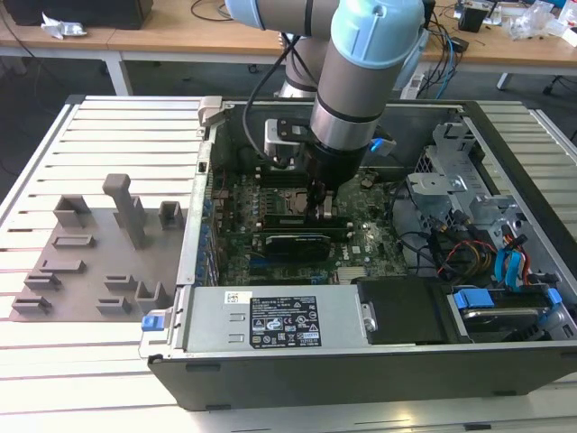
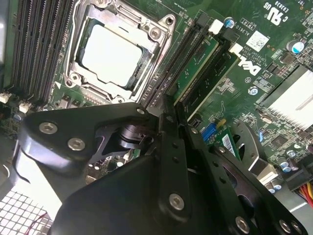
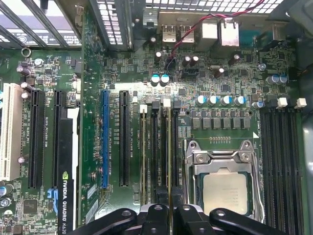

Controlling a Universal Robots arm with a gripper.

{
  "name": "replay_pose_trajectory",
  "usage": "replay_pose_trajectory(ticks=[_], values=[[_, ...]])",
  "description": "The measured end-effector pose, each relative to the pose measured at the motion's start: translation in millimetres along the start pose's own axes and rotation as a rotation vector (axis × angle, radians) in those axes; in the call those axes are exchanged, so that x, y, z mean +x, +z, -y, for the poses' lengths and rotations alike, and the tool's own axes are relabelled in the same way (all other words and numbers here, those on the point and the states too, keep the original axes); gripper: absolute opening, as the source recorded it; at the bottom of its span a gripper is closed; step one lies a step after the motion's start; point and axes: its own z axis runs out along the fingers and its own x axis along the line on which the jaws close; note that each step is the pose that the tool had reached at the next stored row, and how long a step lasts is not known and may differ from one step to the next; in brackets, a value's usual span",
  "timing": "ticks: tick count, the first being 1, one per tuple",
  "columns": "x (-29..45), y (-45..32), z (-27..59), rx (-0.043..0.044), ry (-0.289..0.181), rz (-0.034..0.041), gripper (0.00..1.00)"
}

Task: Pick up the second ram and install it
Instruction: 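Insert the second ram into the second slot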

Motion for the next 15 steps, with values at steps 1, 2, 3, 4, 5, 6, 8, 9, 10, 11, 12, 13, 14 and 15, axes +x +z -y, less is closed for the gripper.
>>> replay_pose_trajectory(ticks=[1, 2, 3, 4, 5, 6, 8, 9, 10, 11, 12, 13, 14, 15], values=[[0.0, 0.0, 0.0, -0.0001, -0.002, -0.0003, 0.13], [0.0, 0.0, 0.0, -0.0001, -0.004, -0.0006, 0.13], [0.0, 0.0, 0.0, -0.0002, -0.005, -0.0007, 0.13], [0.0, 0.0, 0.0, -0.0004, -0.007, -0.0009, 0.13], [0.0, 0.0, 0.0, -0.0005, -0.009, -0.001, 0.13], [0.0, -0.1, 0.0, -0.0006, -0.01, -0.001, 0.13], [-0.1, -0.8, -0.1, -0.0005, -0.011, -0.0011, 0.13], [-0.1, -0.9, -0.1, -0.0007, -0.012, -0.0011, 0.13], [-0.1, -1.0, -0.1, -0.0007, -0.012, -0.0013, 0.13], [0.0, -0.7, -0.1, -0.0009, -0.012, -0.0015, 0.13], [0.0, 0.0, -0.1, -0.0012, -0.012, -0.0018, 0.13], [0.2, 1.9, 0.1, -0.0009, -0.012, -0.0018, 0.13], [0.3, 3.7, 0.3, -0.0007, -0.012, -0.0016, 0.13], [0.4, 4.6, 0.4, -0.0008, -0.012, -0.0019, 0.13]])
